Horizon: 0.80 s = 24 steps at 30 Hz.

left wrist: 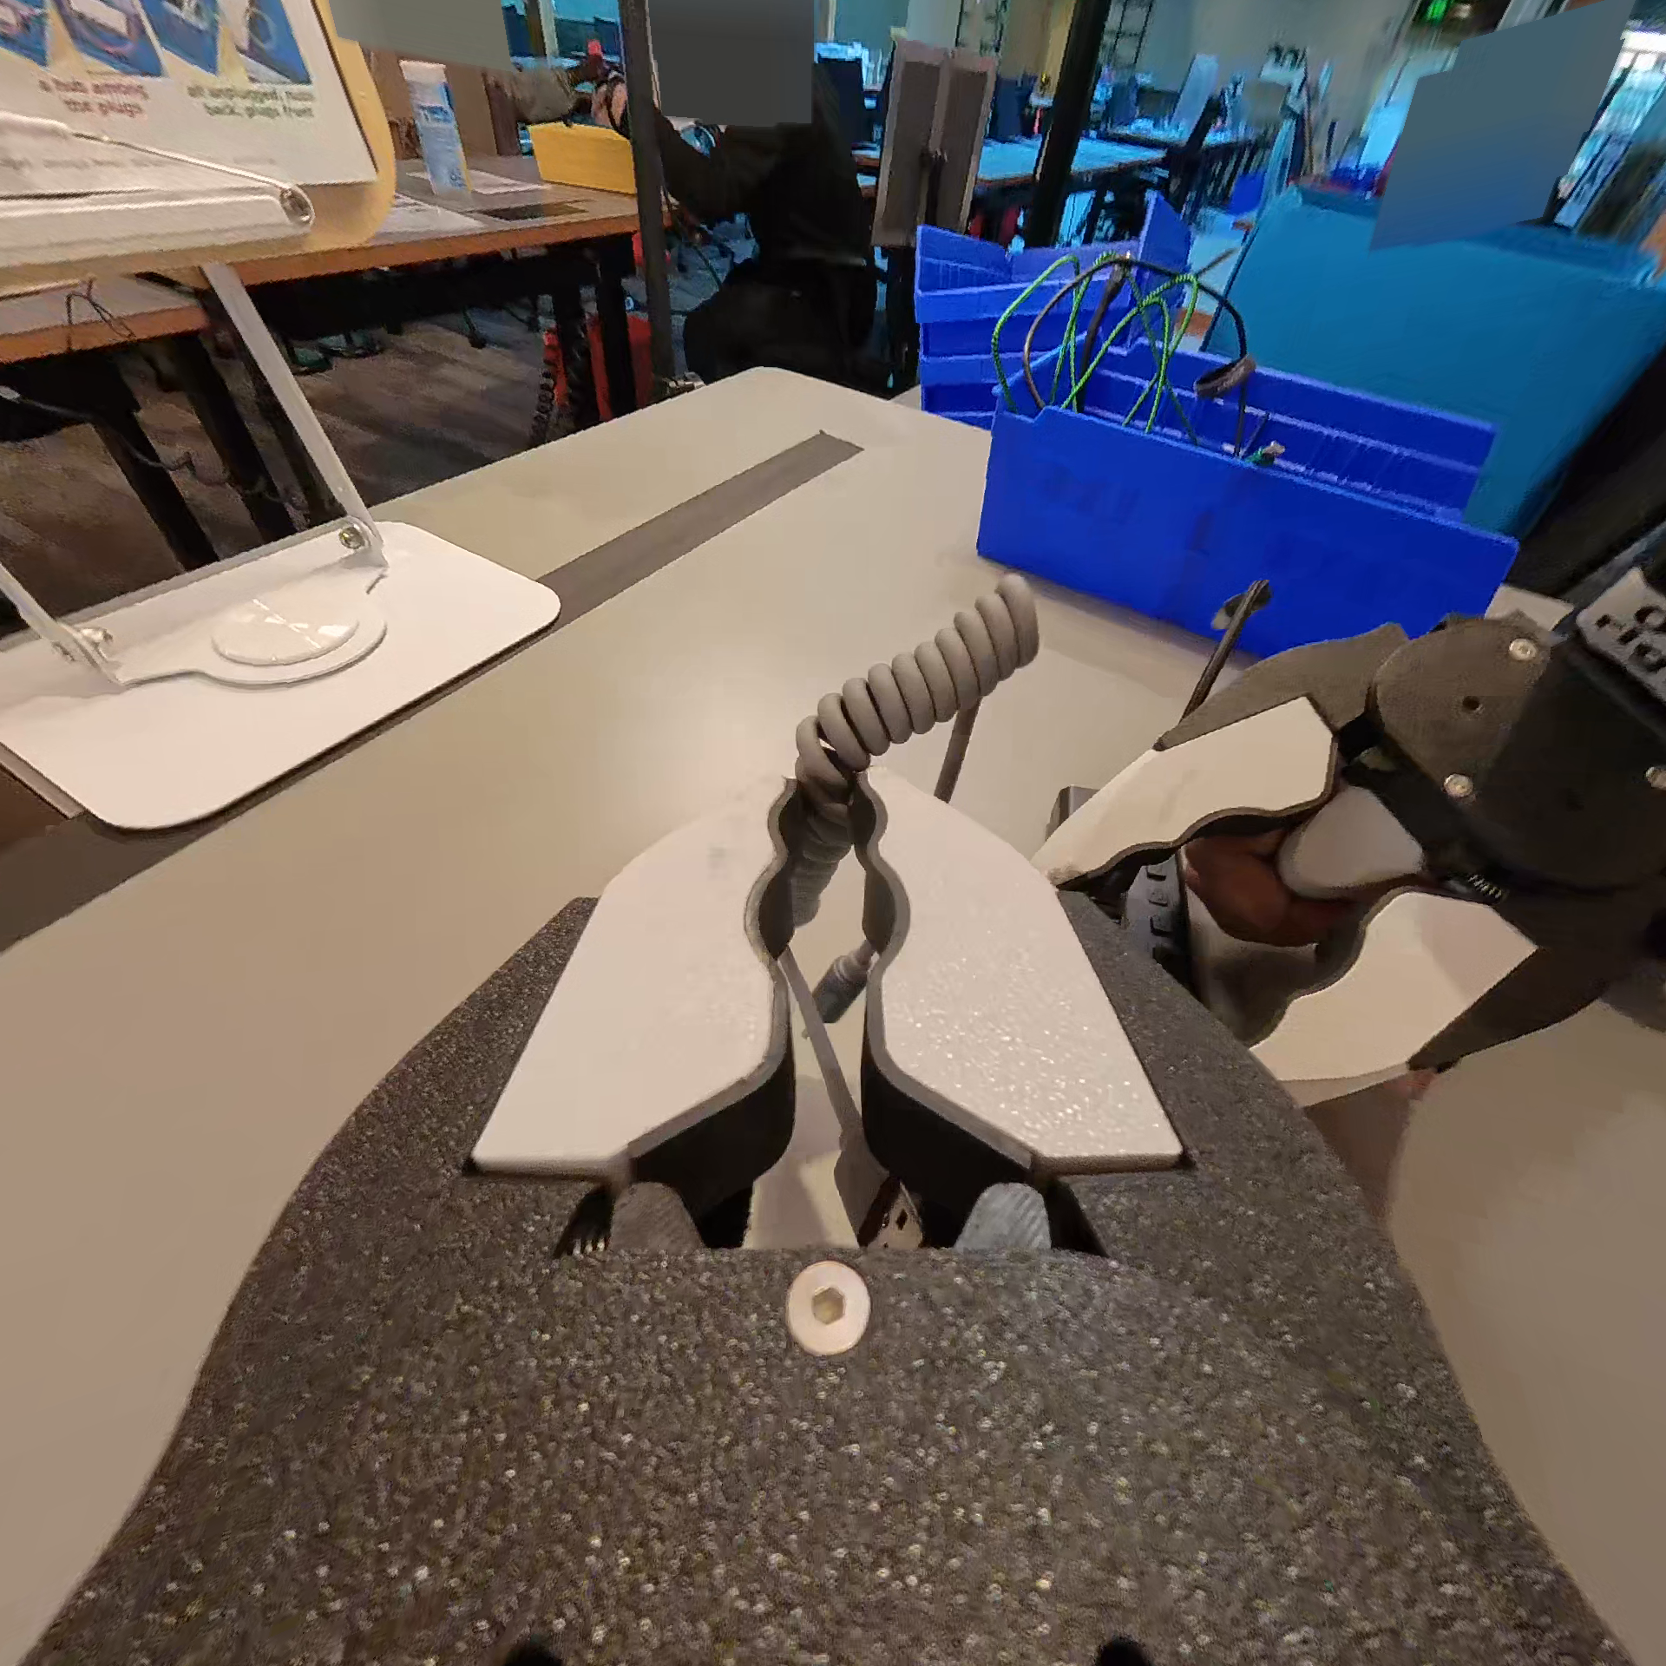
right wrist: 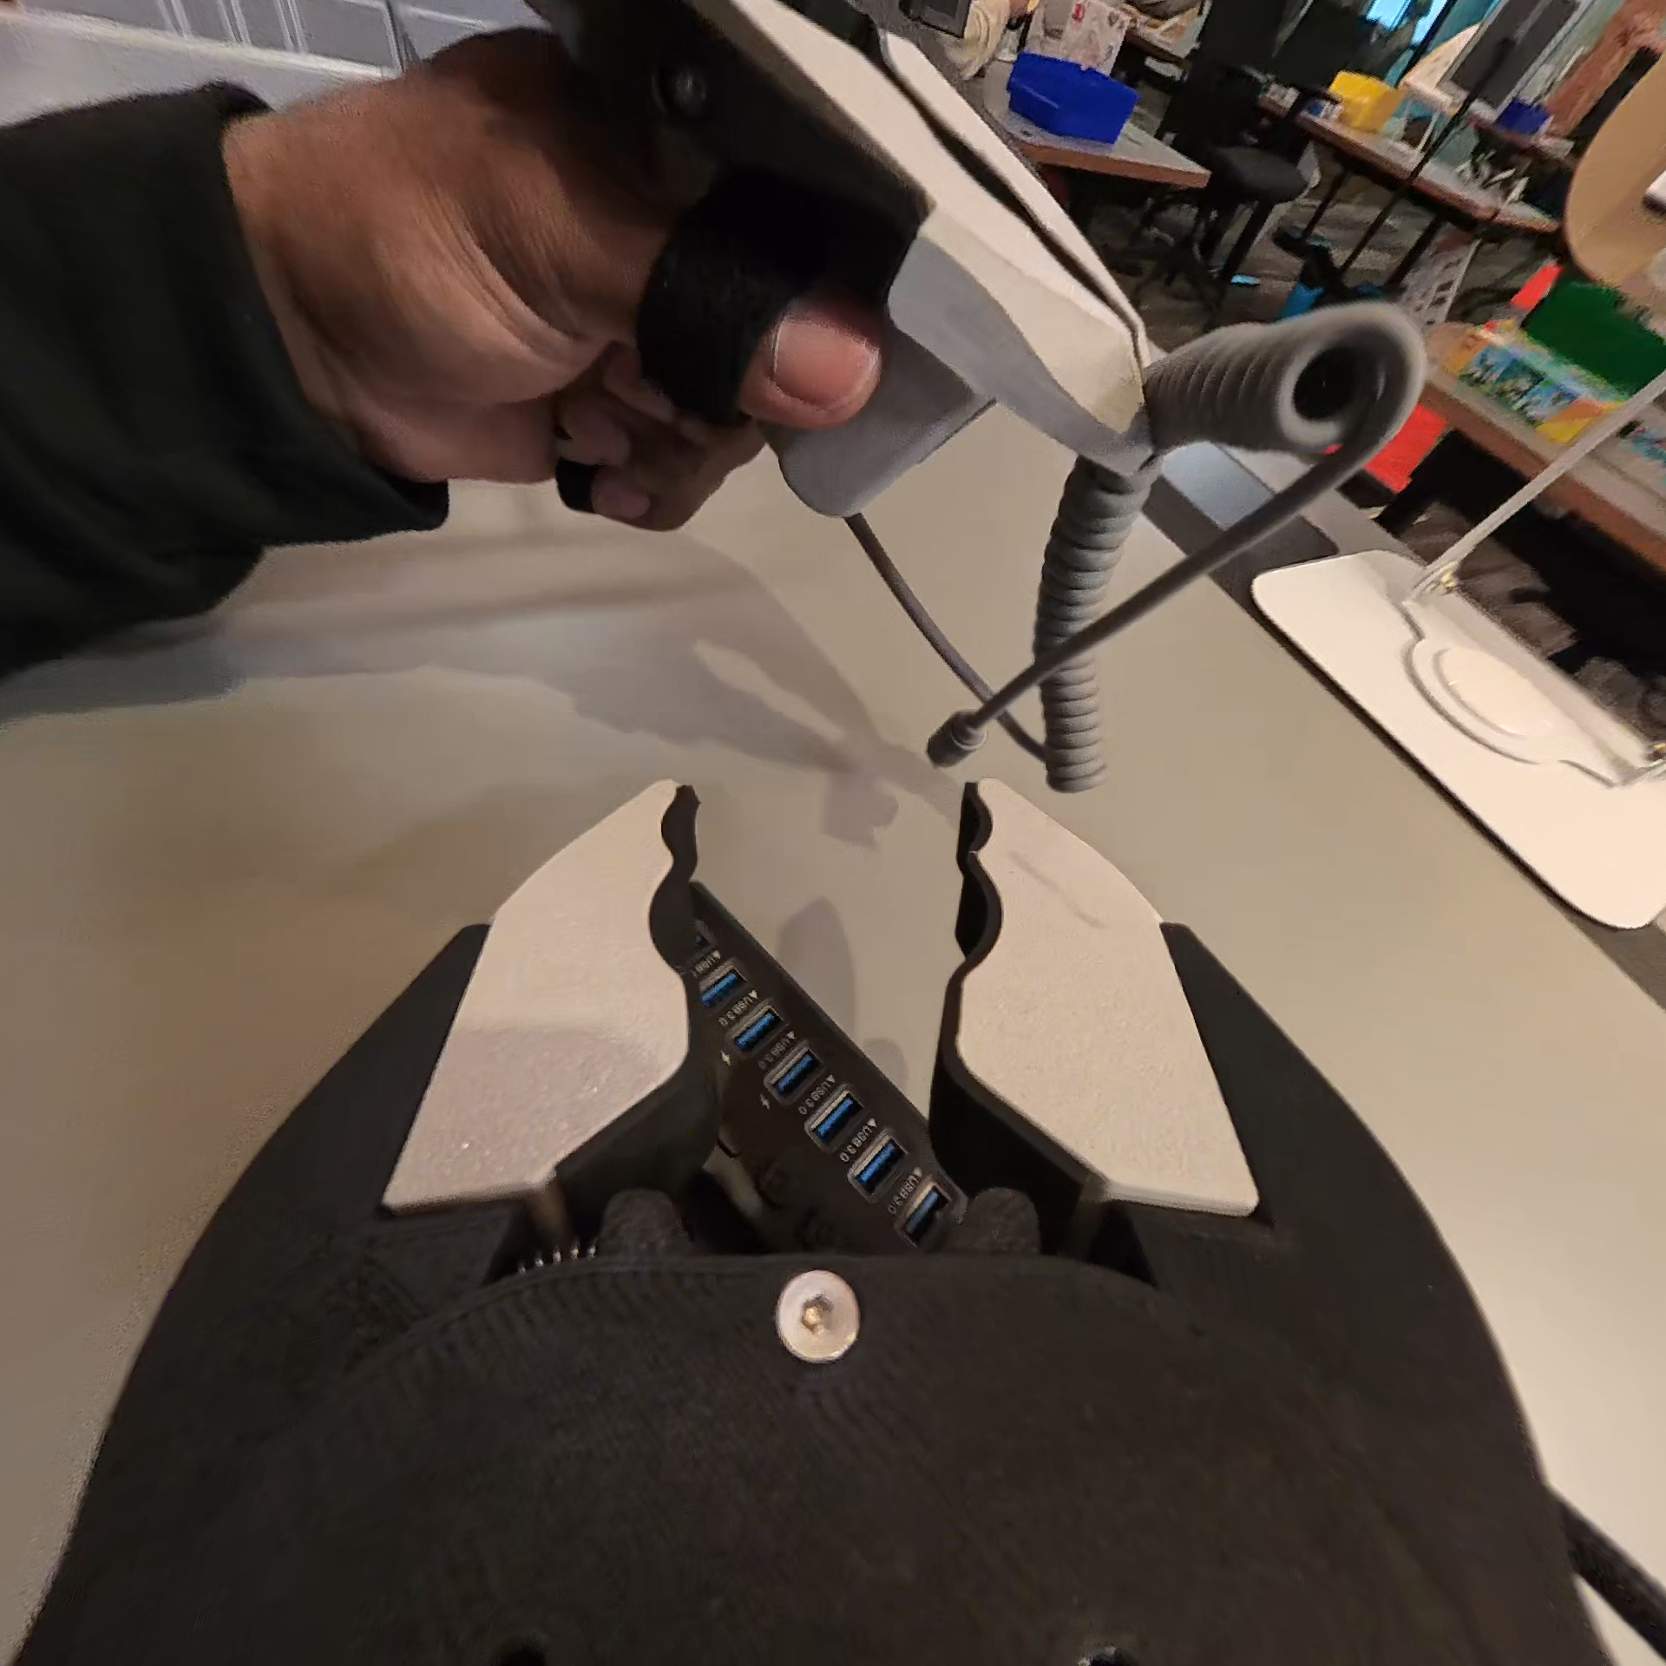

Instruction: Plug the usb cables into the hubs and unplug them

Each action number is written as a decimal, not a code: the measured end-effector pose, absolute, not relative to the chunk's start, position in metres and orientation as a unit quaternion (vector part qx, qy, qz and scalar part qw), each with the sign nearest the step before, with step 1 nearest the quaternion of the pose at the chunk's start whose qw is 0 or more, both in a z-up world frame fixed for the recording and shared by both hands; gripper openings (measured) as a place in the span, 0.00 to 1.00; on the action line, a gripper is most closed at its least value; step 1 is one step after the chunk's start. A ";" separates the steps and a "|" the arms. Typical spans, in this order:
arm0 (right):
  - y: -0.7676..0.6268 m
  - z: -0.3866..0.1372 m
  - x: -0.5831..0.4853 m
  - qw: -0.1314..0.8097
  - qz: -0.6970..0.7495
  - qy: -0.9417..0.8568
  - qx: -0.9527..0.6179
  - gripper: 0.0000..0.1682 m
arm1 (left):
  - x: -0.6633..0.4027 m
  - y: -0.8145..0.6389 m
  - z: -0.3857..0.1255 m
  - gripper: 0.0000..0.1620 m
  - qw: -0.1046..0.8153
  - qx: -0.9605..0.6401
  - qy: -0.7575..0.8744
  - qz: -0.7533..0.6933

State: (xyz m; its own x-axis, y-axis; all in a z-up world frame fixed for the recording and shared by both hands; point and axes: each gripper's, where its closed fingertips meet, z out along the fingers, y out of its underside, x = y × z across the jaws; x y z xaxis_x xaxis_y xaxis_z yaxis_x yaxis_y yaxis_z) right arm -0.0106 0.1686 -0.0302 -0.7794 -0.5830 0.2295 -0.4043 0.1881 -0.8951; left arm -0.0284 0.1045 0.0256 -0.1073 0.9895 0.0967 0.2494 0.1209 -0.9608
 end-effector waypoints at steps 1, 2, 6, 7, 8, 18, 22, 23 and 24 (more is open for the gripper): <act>0.170 -0.033 -0.013 0.068 -0.550 0.764 -0.330 0.32 | -0.028 0.105 0.025 0.06 0.441 -0.504 -0.611 0.422; 0.172 -0.035 -0.014 0.059 -0.550 0.761 -0.339 0.31 | -0.027 0.107 0.023 0.06 0.443 -0.504 -0.615 0.414; 0.188 -0.045 -0.011 0.046 -0.537 0.752 -0.380 0.30 | -0.028 0.117 0.005 0.06 0.442 -0.521 -0.637 0.357; 0.192 -0.049 -0.011 0.046 -0.529 0.753 -0.388 0.30 | -0.029 0.119 -0.001 0.06 0.435 -0.524 -0.646 0.345; 0.195 -0.054 -0.010 0.047 -0.521 0.755 -0.395 0.30 | -0.029 0.120 -0.009 0.06 0.422 -0.526 -0.658 0.336; 0.218 -0.054 -0.021 0.061 -0.531 0.752 -0.386 0.25 | -0.021 0.100 -0.043 0.08 0.311 -0.492 -0.734 0.350; 0.225 -0.056 -0.025 0.054 -0.526 0.751 -0.397 0.23 | -0.013 0.082 -0.056 0.09 0.284 -0.463 -0.763 0.351; 0.227 -0.056 -0.025 0.054 -0.525 0.749 -0.400 0.23 | -0.012 0.081 -0.057 0.09 0.287 -0.457 -0.766 0.350; 0.228 -0.057 -0.025 0.057 -0.524 0.748 -0.403 0.22 | -0.011 0.080 -0.059 0.09 0.289 -0.453 -0.769 0.347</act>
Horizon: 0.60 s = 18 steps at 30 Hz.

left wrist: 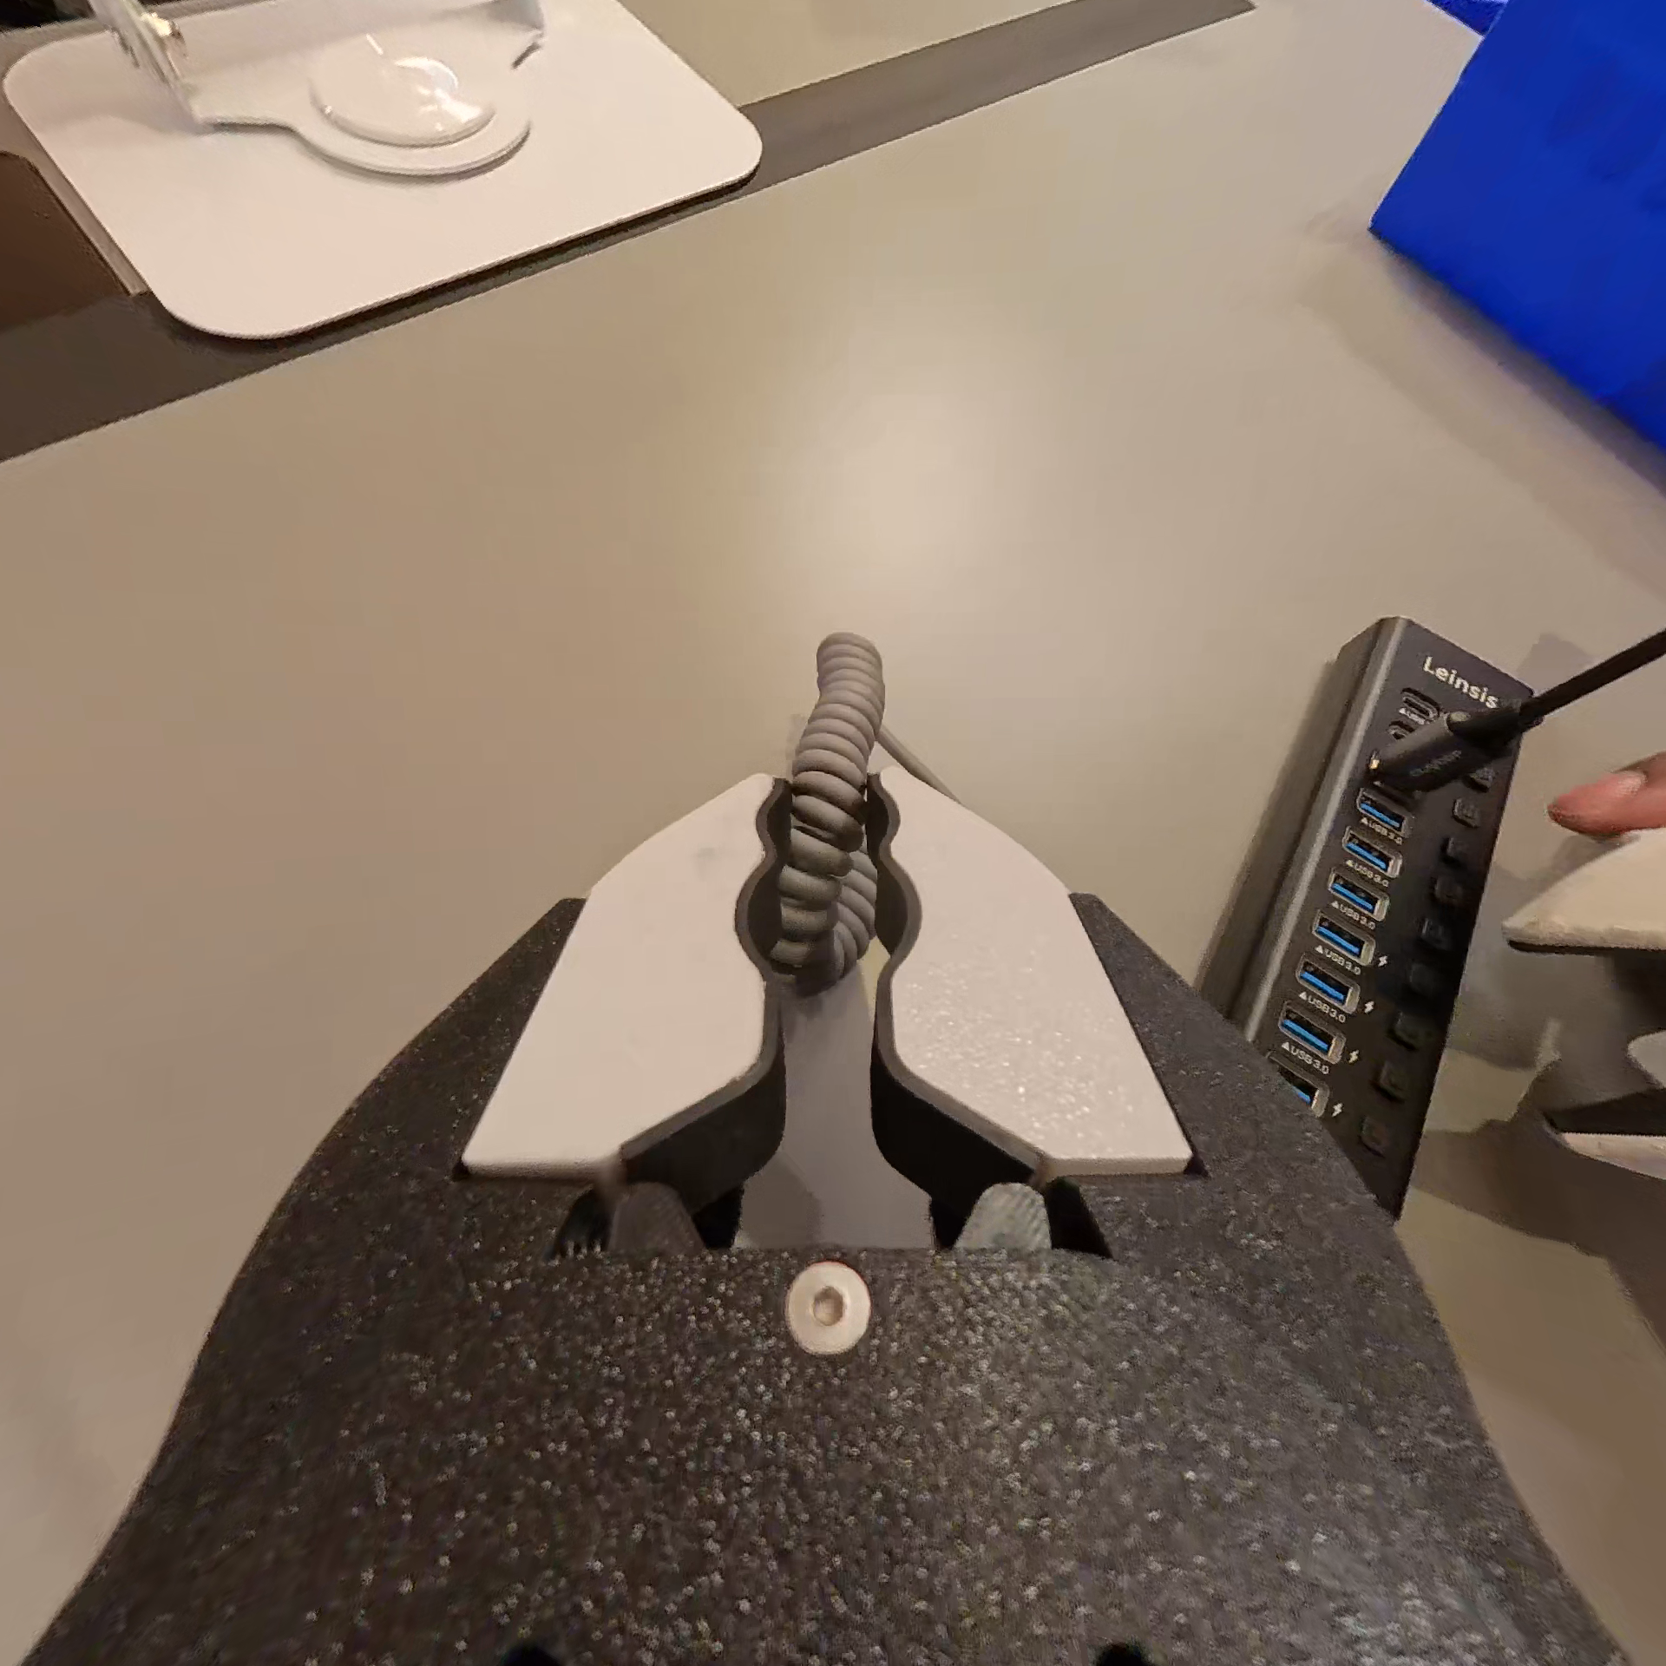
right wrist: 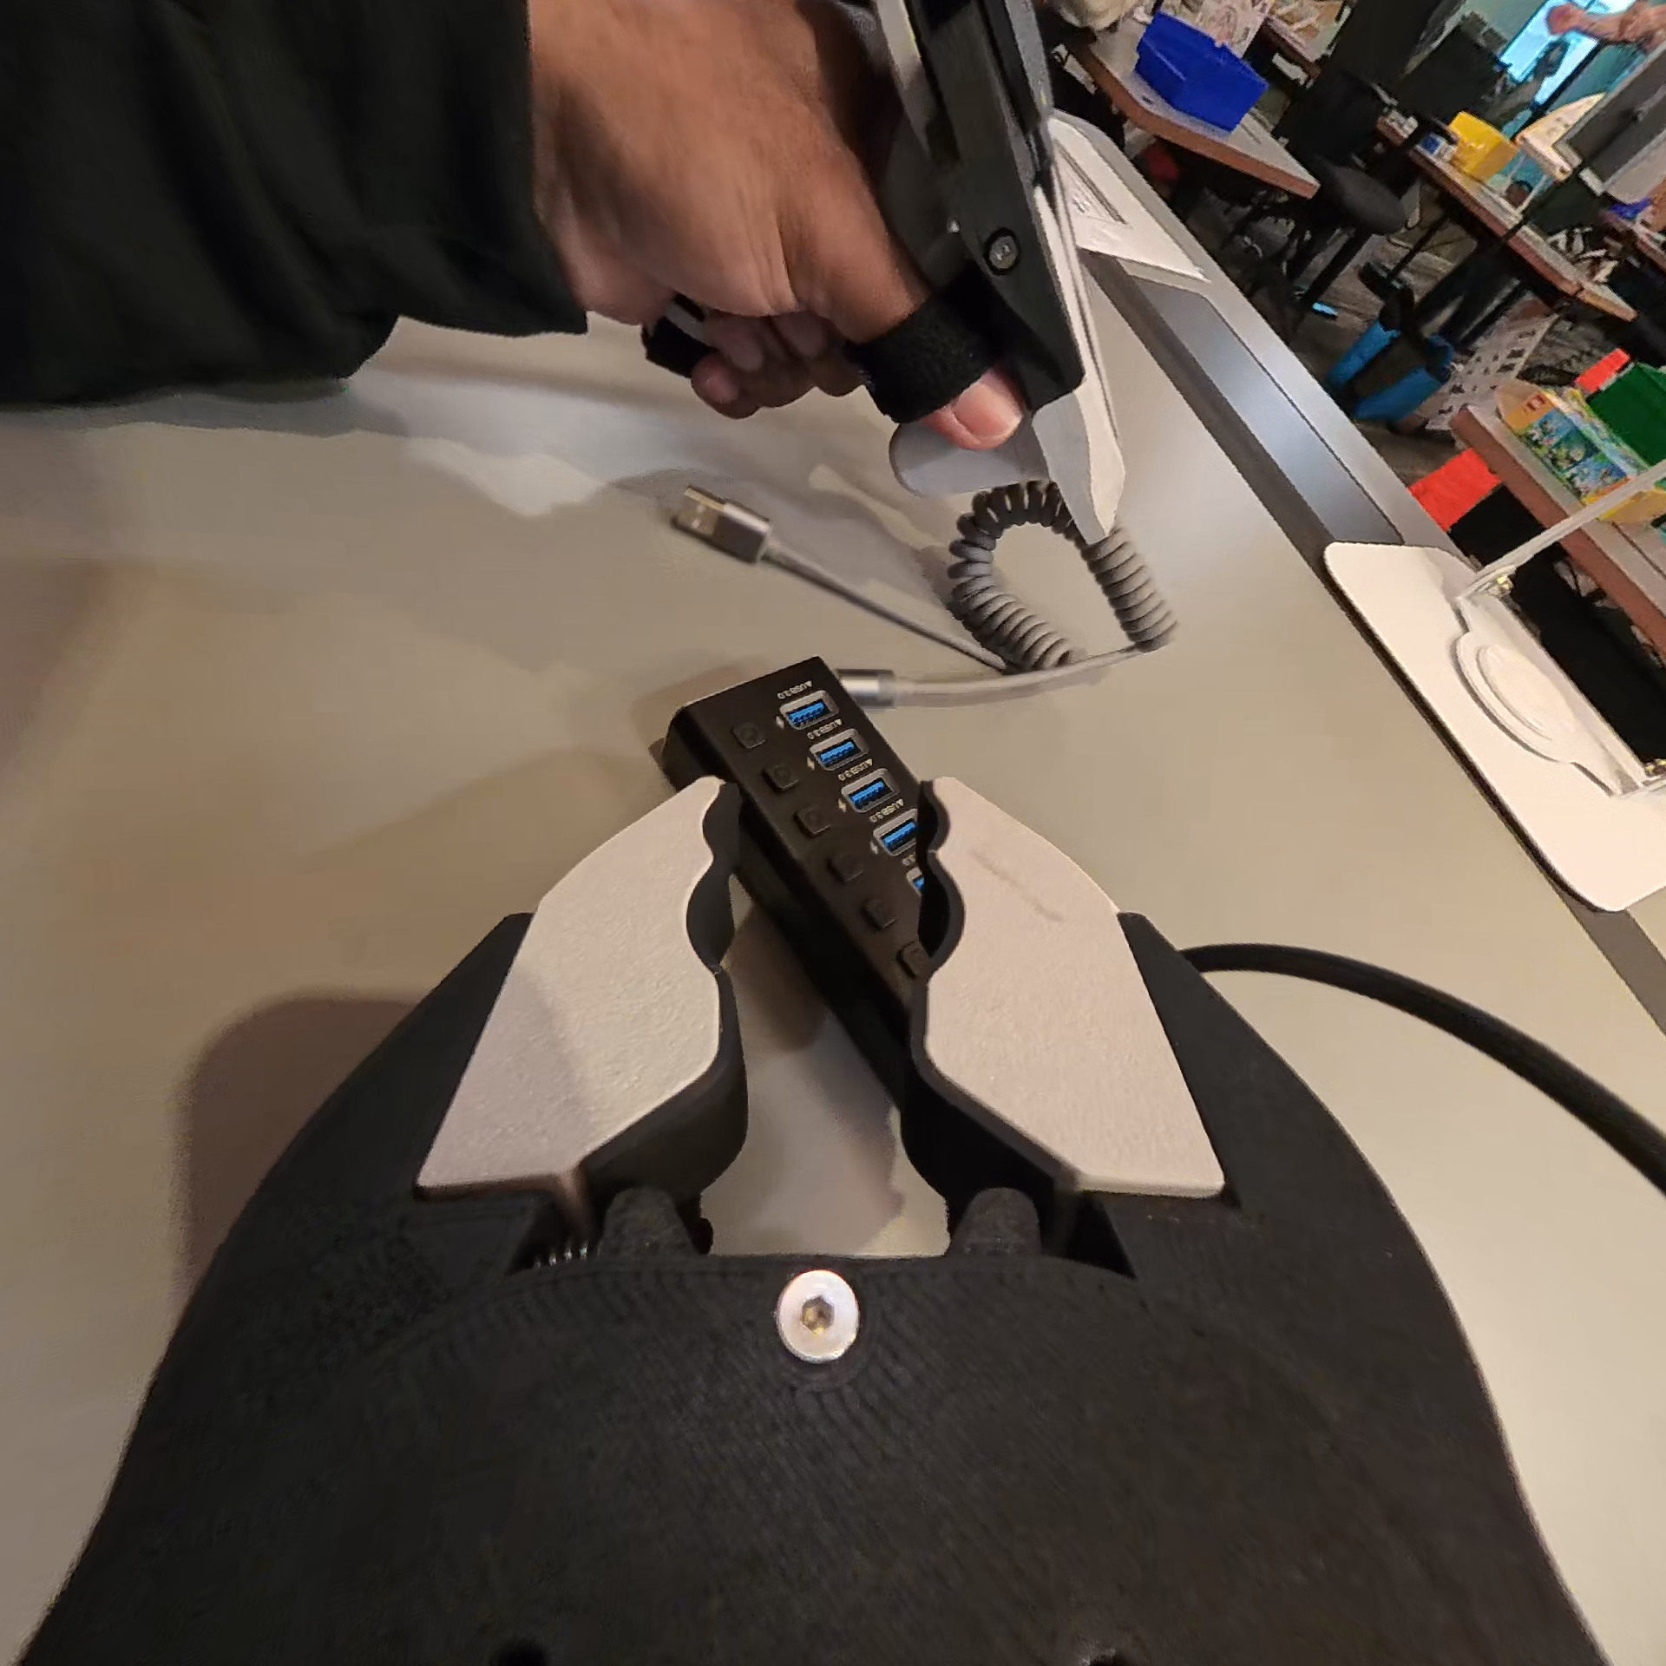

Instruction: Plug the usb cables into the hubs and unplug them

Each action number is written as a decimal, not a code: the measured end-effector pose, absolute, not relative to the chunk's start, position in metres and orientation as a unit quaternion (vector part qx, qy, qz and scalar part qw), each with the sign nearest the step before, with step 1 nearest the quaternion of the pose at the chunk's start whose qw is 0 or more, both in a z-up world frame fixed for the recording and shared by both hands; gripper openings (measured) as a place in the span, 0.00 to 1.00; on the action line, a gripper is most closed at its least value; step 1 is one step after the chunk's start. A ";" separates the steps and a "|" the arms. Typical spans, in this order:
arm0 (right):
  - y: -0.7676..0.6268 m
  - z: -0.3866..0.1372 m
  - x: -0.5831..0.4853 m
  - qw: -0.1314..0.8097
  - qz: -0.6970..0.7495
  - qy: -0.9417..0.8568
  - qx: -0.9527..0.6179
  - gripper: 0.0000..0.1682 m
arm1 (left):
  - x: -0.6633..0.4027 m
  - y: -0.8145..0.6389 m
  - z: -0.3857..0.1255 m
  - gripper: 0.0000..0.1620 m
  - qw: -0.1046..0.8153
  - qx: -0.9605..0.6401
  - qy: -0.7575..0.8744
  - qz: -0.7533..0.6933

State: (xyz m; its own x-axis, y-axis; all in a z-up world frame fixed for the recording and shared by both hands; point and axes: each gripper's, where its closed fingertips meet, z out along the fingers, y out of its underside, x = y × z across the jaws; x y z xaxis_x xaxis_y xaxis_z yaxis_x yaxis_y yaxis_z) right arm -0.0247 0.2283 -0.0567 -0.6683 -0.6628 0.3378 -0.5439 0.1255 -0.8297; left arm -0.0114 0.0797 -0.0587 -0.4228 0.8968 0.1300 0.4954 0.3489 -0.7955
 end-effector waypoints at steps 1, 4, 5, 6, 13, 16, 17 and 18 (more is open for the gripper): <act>0.230 -0.058 -0.024 0.062 -0.522 0.748 -0.406 0.21 | -0.011 0.079 -0.060 0.10 0.290 -0.450 -0.771 0.345; 0.235 -0.061 -0.022 0.069 -0.513 0.748 -0.415 0.20 | -0.007 0.075 -0.055 0.16 0.285 -0.442 -0.772 0.358; 0.236 -0.061 -0.022 0.072 -0.512 0.748 -0.417 0.20 | -0.004 0.073 -0.053 0.20 0.283 -0.438 -0.772 0.364; 0.237 -0.061 -0.022 0.076 -0.510 0.748 -0.418 0.19 | -0.001 0.072 -0.051 0.24 0.282 -0.432 -0.774 0.367; 0.242 -0.065 -0.023 0.099 -0.491 0.759 -0.416 0.18 | 0.032 0.078 -0.052 0.37 0.284 -0.405 -0.794 0.355; 0.242 -0.067 -0.024 0.102 -0.482 0.764 -0.416 0.18 | 0.050 0.088 -0.063 0.38 0.263 -0.422 -0.807 0.319; 0.242 -0.067 -0.024 0.103 -0.481 0.765 -0.416 0.18 | 0.056 0.091 -0.067 0.38 0.249 -0.432 -0.811 0.306; 0.242 -0.068 -0.024 0.104 -0.480 0.765 -0.417 0.17 | 0.063 0.094 -0.071 0.38 0.232 -0.445 -0.813 0.295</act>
